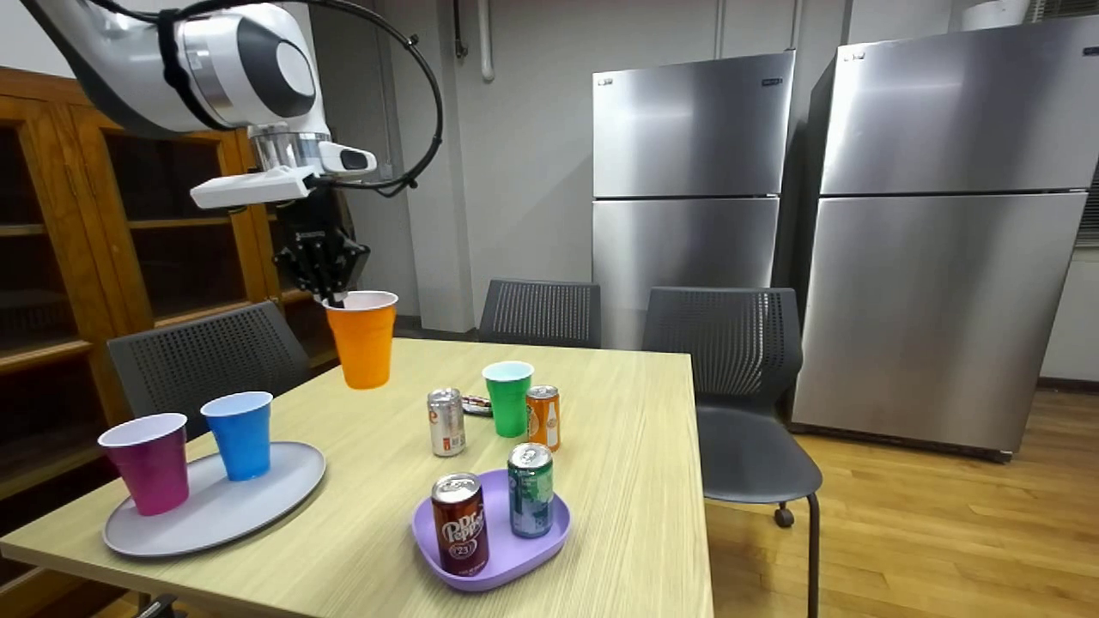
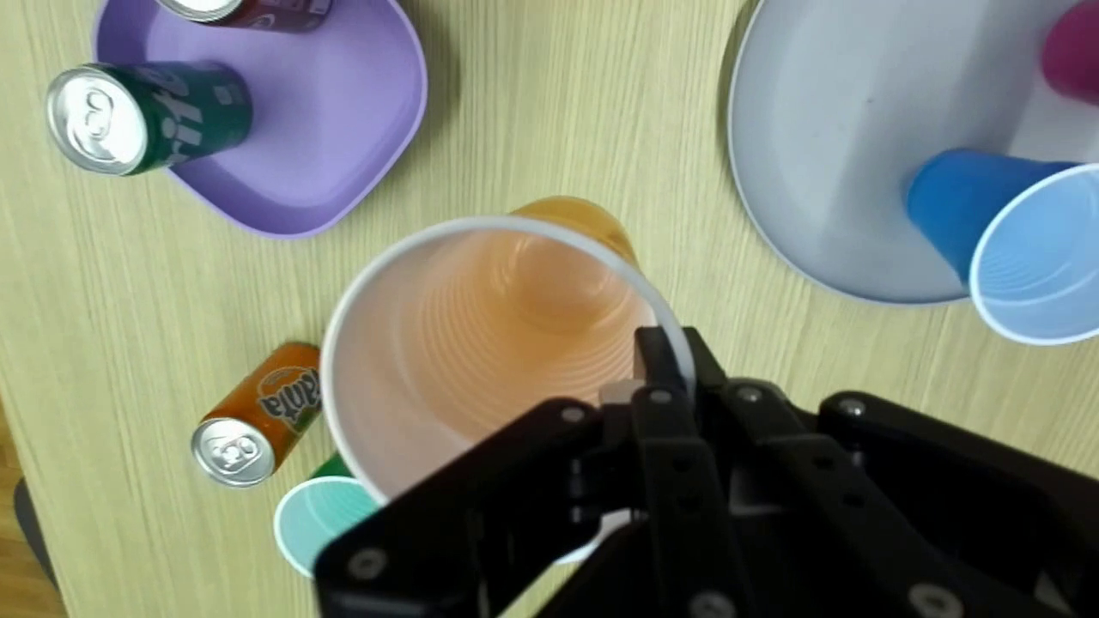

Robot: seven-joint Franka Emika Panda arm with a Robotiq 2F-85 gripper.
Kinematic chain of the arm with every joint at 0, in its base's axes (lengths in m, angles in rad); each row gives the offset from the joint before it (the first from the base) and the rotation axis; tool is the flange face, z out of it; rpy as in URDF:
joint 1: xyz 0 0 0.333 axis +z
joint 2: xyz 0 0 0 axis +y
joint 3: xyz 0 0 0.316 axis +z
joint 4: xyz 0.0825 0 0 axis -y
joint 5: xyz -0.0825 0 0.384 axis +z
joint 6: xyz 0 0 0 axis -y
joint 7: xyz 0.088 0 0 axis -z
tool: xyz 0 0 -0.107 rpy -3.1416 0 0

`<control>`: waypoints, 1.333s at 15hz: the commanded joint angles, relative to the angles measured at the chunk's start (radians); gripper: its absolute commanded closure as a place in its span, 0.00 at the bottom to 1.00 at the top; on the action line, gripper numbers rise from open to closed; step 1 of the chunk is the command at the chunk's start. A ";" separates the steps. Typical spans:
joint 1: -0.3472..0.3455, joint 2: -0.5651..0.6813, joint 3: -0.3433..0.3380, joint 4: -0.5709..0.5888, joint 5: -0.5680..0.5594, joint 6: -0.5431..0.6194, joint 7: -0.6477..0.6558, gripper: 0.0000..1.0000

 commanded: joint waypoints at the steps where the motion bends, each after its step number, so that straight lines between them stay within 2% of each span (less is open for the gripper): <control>1: 0.025 -0.021 0.040 -0.035 0.034 0.011 -0.024 0.99; 10: 0.102 0.028 0.120 -0.029 0.029 0.008 -0.008 0.99; 20: 0.164 0.122 0.147 -0.024 0.003 0.033 0.048 0.99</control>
